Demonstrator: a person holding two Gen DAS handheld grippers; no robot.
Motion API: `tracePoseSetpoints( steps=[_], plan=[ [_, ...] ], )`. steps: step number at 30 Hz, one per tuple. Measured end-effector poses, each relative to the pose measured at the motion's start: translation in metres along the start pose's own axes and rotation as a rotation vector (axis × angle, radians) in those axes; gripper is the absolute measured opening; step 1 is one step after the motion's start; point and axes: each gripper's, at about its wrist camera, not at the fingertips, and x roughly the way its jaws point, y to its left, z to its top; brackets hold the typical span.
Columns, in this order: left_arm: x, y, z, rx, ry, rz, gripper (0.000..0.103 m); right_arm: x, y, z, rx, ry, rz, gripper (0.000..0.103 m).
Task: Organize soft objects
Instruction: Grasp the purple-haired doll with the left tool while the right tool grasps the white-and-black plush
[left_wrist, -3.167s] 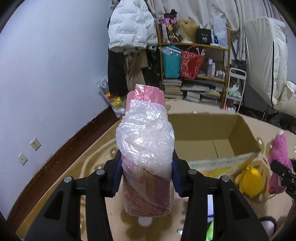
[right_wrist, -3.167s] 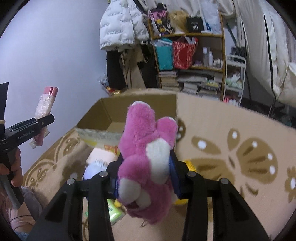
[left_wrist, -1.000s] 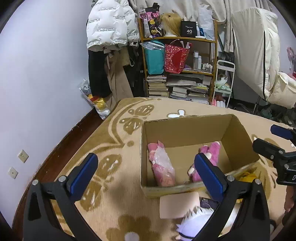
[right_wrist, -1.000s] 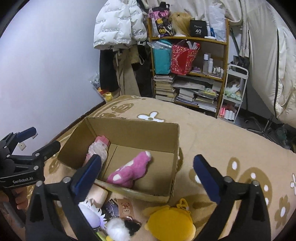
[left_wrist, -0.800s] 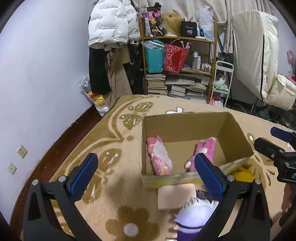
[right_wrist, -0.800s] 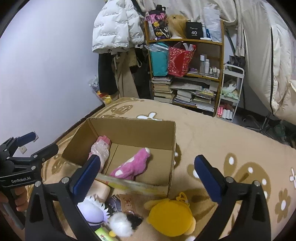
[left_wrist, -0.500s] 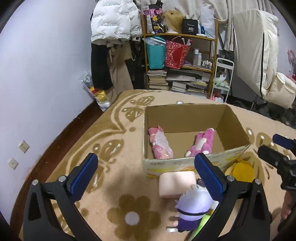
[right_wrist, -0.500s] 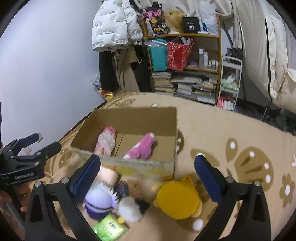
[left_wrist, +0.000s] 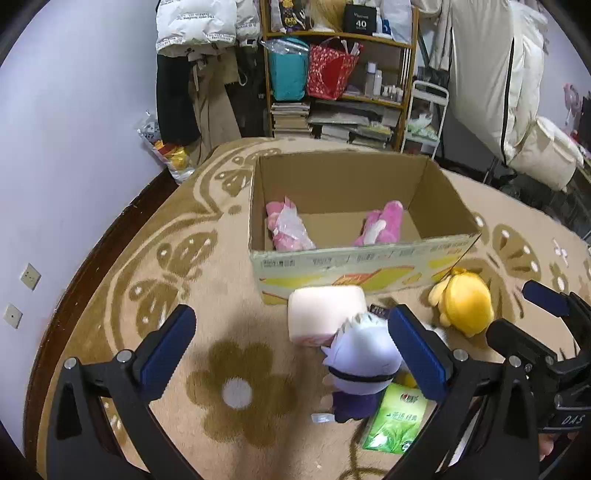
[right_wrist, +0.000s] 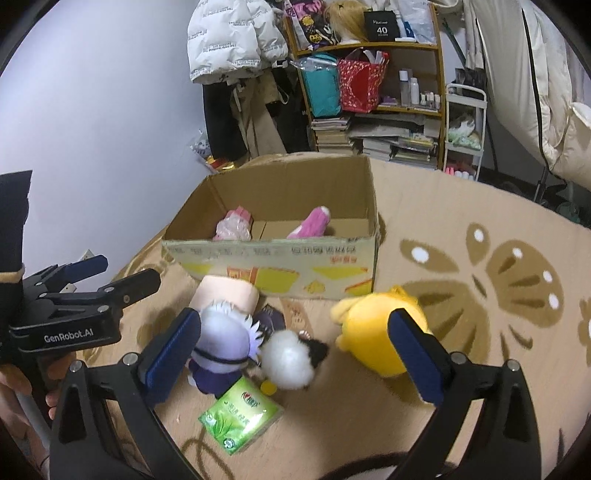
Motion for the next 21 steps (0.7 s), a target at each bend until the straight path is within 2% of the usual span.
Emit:
tracePoseSetpoints(
  steps=[8,10,14,16,21],
  plan=[
    [0.016,-0.007,-0.004,0.007,0.07,-0.038,0.102,0.018,0.0,-0.016,-0.016,0.048,0.002,0.096],
    [0.021,-0.009,-0.004,0.006,0.086,-0.044,0.102,0.024,-0.001,-0.019,-0.025,0.062,0.002,0.089],
    [0.031,-0.012,-0.006,0.005,0.114,-0.058,0.102,0.034,-0.004,-0.023,-0.033,0.08,0.011,0.082],
    [0.037,-0.014,-0.007,0.008,0.135,-0.066,0.102,0.039,-0.005,-0.024,-0.042,0.089,0.016,0.073],
    [0.052,-0.018,-0.009,-0.012,0.196,-0.108,0.102,0.053,-0.009,-0.027,-0.047,0.122,0.035,0.059]
  ],
)
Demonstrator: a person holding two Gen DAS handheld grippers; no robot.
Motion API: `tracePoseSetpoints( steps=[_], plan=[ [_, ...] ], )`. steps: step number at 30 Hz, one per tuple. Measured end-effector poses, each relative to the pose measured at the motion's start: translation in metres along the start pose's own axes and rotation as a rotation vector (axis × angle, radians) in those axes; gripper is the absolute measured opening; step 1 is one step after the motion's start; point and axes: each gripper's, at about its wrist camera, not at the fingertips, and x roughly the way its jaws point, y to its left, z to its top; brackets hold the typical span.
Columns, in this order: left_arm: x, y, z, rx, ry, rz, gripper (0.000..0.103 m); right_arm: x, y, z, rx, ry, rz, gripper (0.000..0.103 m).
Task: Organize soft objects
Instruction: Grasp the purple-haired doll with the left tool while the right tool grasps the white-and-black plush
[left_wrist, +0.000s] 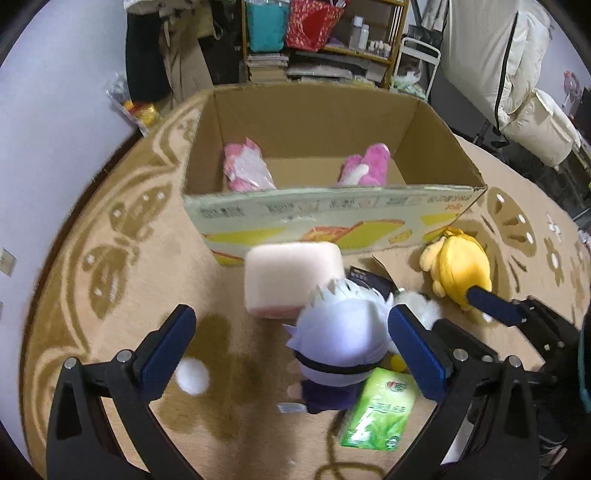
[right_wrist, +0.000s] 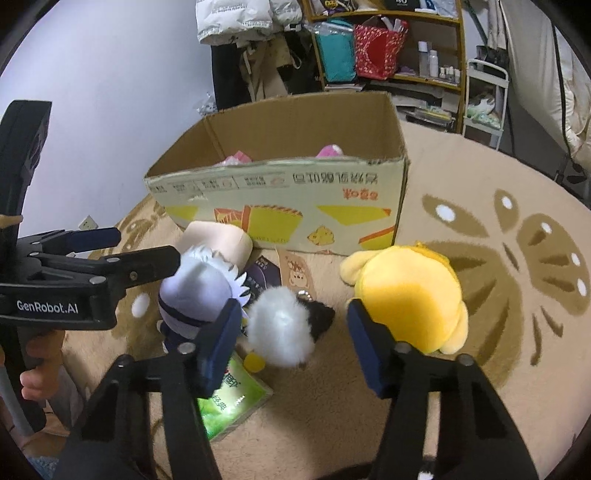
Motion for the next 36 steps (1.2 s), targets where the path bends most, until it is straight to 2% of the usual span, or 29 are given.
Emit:
tracePoseSetpoints(
  steps=[20,23,32,36],
  plan=[
    [0.046,-0.011,0.002,0.014,0.117,-0.038,0.101,0.033,-0.008,-0.002,0.002,0.07,0.046,0.058],
    [0.051,-0.013,0.0,0.017,0.134,-0.041,0.1,0.038,-0.008,-0.002,-0.007,0.08,0.046,0.05],
    [0.062,-0.015,-0.007,0.009,0.183,-0.085,0.085,0.051,-0.009,-0.004,0.012,0.103,0.07,0.049],
    [0.063,-0.015,-0.008,-0.001,0.186,-0.134,0.064,0.058,-0.01,-0.005,0.001,0.117,0.07,0.049]
  ],
)
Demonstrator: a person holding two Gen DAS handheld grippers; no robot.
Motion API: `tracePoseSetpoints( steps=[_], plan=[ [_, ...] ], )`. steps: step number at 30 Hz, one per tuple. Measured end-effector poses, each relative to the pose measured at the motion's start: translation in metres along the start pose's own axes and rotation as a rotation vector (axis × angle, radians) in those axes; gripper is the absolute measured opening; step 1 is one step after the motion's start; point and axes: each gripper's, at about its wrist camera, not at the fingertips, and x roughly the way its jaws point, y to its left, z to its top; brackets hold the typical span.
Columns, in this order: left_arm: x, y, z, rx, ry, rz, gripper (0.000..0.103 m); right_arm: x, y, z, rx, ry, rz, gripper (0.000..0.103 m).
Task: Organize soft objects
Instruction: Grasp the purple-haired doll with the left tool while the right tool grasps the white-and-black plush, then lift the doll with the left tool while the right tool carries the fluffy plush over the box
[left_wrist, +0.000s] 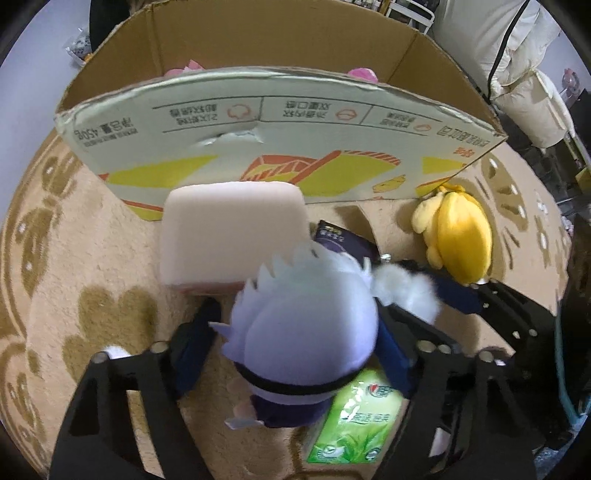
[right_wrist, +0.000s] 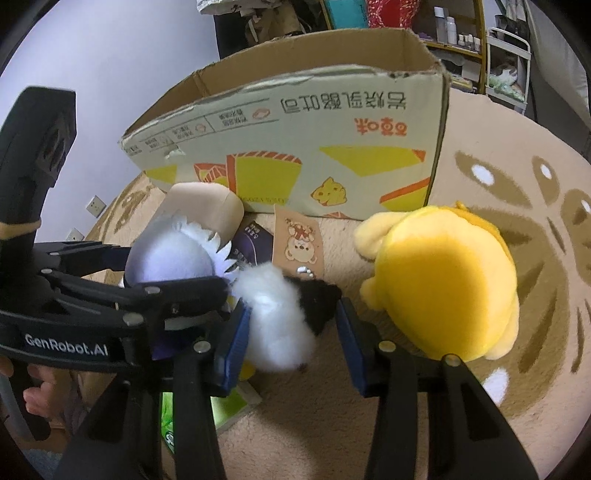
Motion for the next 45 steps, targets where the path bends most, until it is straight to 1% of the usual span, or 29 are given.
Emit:
tracePoseSetpoints(
  steps=[1,2,9,11,12,13,19,23,26,35,38,40,42,45],
  plan=[
    [0.001,0.0,0.0,-0.002,0.004,-0.012,0.06,0.002,0.0,-0.001,-0.004,0.002,-0.001,0.049],
    [0.001,-0.001,0.0,-0.004,0.01,-0.028,0.06,0.003,0.001,-0.002,-0.009,0.003,-0.002,0.049],
    [-0.003,-0.009,-0.001,0.018,-0.008,0.007,0.057,0.017,0.007,-0.001,-0.016,0.009,0.0,0.049],
    [-0.006,-0.009,-0.001,0.023,-0.023,0.021,0.057,0.017,0.006,0.0,-0.01,-0.002,0.001,0.047],
    [-0.008,-0.007,-0.002,0.021,-0.027,0.029,0.057,0.017,0.006,0.001,-0.008,-0.009,0.0,0.046],
    [-0.008,-0.006,-0.003,0.017,-0.031,0.038,0.057,0.016,0.006,0.001,-0.007,-0.016,-0.004,0.042],
    [-0.015,0.004,-0.005,-0.011,-0.046,0.067,0.057,0.011,0.007,0.0,0.018,-0.03,-0.002,0.04],
    [-0.026,0.007,-0.007,-0.017,-0.073,0.107,0.057,0.007,0.004,0.0,0.028,-0.037,-0.006,0.04],
    [-0.03,0.009,-0.008,-0.023,-0.08,0.109,0.057,0.002,0.001,-0.003,0.036,-0.043,-0.013,0.04],
    [-0.045,0.018,-0.012,-0.045,-0.136,0.146,0.057,-0.015,-0.001,-0.008,0.053,-0.081,-0.041,0.039],
    [-0.051,0.02,-0.012,-0.057,-0.155,0.158,0.057,-0.021,-0.006,-0.008,0.063,-0.102,-0.045,0.039],
    [-0.054,0.021,-0.011,-0.062,-0.169,0.17,0.057,-0.028,-0.01,-0.007,0.074,-0.132,-0.053,0.039],
    [-0.059,0.022,-0.013,-0.071,-0.195,0.205,0.057,-0.036,-0.01,-0.007,0.076,-0.163,-0.053,0.039],
    [-0.069,0.022,-0.017,-0.079,-0.234,0.238,0.056,-0.048,-0.01,-0.005,0.083,-0.2,-0.053,0.039]
  ],
)
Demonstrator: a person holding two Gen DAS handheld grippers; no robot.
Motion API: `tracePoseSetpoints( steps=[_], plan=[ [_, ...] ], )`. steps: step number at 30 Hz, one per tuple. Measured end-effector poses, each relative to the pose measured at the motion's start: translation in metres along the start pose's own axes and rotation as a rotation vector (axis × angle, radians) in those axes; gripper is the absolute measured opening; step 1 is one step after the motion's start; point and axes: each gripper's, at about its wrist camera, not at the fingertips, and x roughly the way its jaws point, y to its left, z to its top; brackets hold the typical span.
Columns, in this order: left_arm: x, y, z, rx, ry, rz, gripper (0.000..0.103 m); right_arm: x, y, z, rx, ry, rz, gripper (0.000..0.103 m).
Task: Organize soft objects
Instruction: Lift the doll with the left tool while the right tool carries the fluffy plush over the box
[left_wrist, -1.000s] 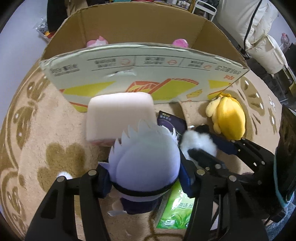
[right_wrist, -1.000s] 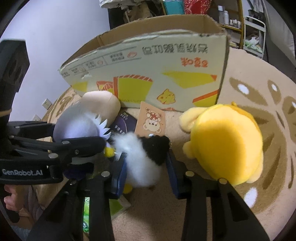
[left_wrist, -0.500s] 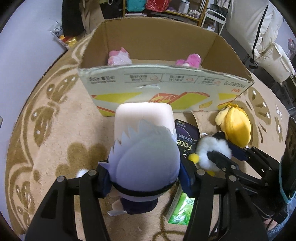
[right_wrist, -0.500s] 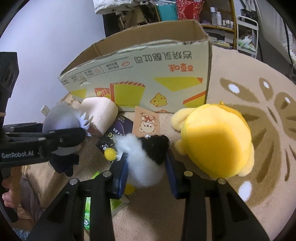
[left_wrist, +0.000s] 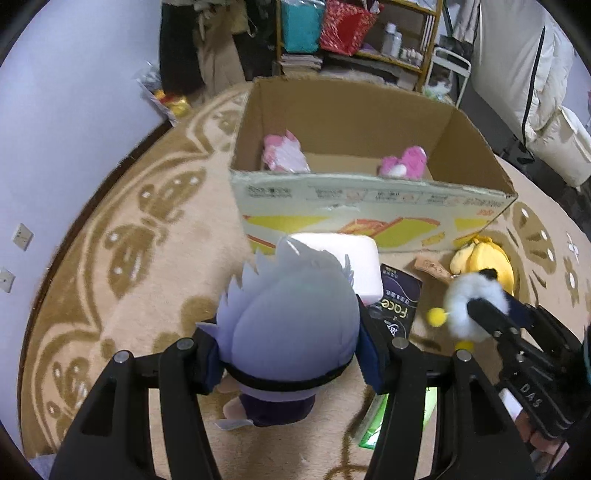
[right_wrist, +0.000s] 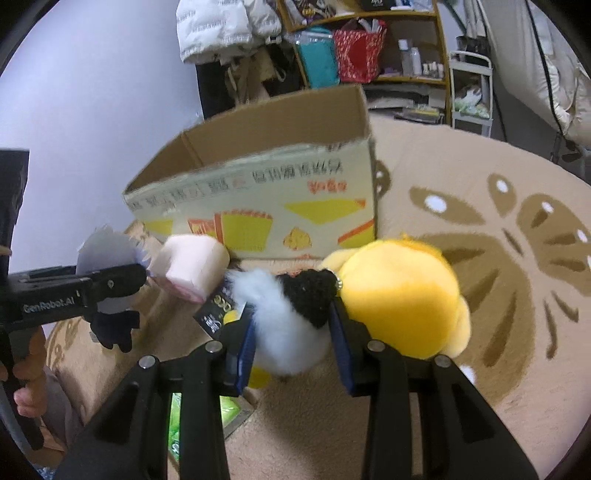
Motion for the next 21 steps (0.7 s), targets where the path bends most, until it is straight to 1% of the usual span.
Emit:
tracePoseSetpoints(
  steps=[5,12,15,21],
  plan=[
    [-0.016,0.007,0.0,-0.034,-0.052,0.011,0.056,-0.01,-0.004,0.002,0.032,-0.021,0.009,0.039],
    [-0.046,0.01,0.001,-0.029,-0.153,0.044,0.056,-0.038,0.002,0.005,0.029,-0.08,0.016,0.039],
    [-0.06,0.013,0.001,-0.059,-0.194,0.025,0.056,-0.051,0.004,0.009,0.036,-0.11,0.03,0.039],
    [-0.088,0.005,0.004,0.002,-0.308,0.075,0.056,-0.073,0.005,0.023,0.038,-0.185,0.022,0.039]
  ],
)
